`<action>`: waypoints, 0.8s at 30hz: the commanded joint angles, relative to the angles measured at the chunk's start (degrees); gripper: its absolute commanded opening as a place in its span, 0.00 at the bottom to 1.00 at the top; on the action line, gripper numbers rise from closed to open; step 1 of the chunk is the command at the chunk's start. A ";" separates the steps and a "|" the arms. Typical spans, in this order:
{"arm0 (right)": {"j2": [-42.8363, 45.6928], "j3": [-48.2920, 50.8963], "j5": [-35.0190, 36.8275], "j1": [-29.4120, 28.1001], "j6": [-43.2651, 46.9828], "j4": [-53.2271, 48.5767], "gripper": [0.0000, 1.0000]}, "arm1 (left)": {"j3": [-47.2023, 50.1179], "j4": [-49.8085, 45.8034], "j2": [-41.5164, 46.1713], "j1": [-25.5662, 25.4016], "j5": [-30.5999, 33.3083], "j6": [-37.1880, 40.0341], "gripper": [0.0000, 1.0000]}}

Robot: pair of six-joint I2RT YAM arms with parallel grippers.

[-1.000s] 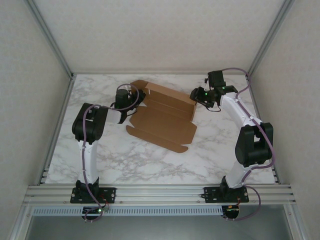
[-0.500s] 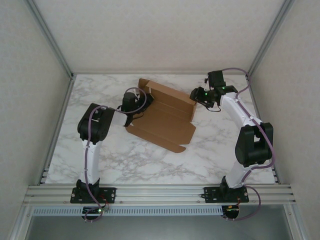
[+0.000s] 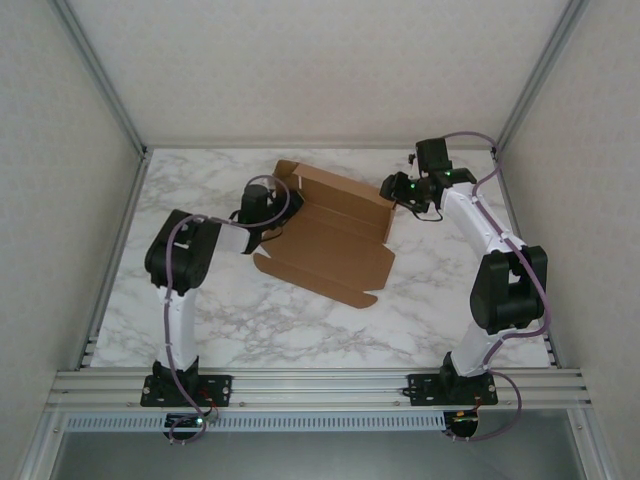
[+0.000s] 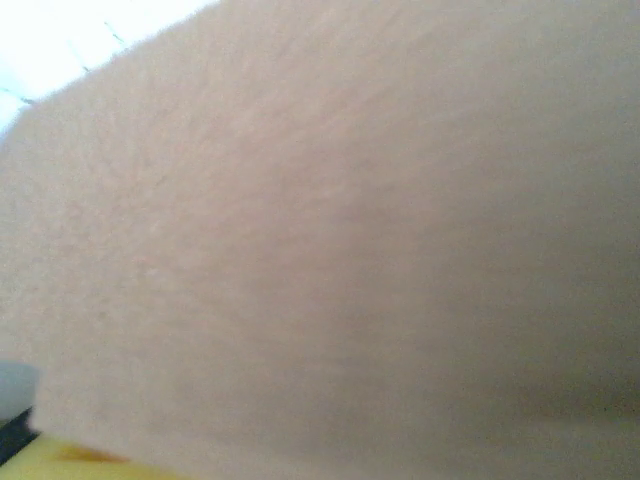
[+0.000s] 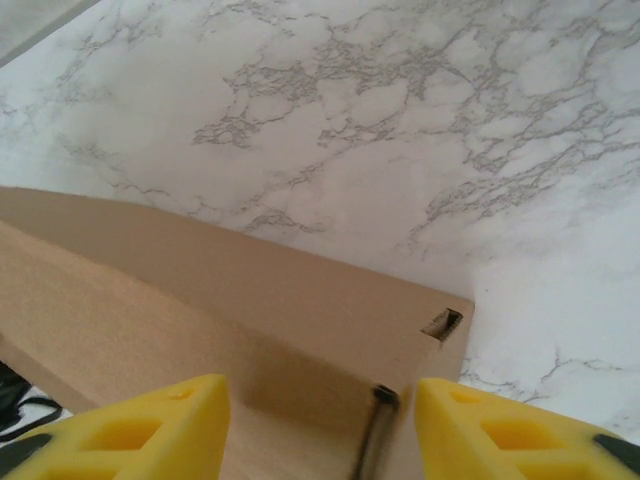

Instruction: Fold the paper box

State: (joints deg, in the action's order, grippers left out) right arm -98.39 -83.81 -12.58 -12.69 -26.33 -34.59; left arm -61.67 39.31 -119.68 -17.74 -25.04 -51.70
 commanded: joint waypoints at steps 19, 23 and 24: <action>2.41 0.31 -6.03 -0.84 12.88 4.55 0.51 | -4.39 -19.24 23.03 12.40 15.45 16.54 0.42; 2.58 0.48 -7.32 -0.90 12.38 4.21 0.51 | -12.76 -20.56 11.59 16.09 14.05 15.93 0.42; 2.54 0.58 -7.63 -0.84 12.20 4.35 0.51 | -15.50 -21.36 8.78 16.44 12.45 15.89 0.42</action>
State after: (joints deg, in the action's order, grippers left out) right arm -97.84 -83.90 -18.04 -13.08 -14.52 -31.09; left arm -72.73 22.96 -104.62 -2.37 -11.29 -36.77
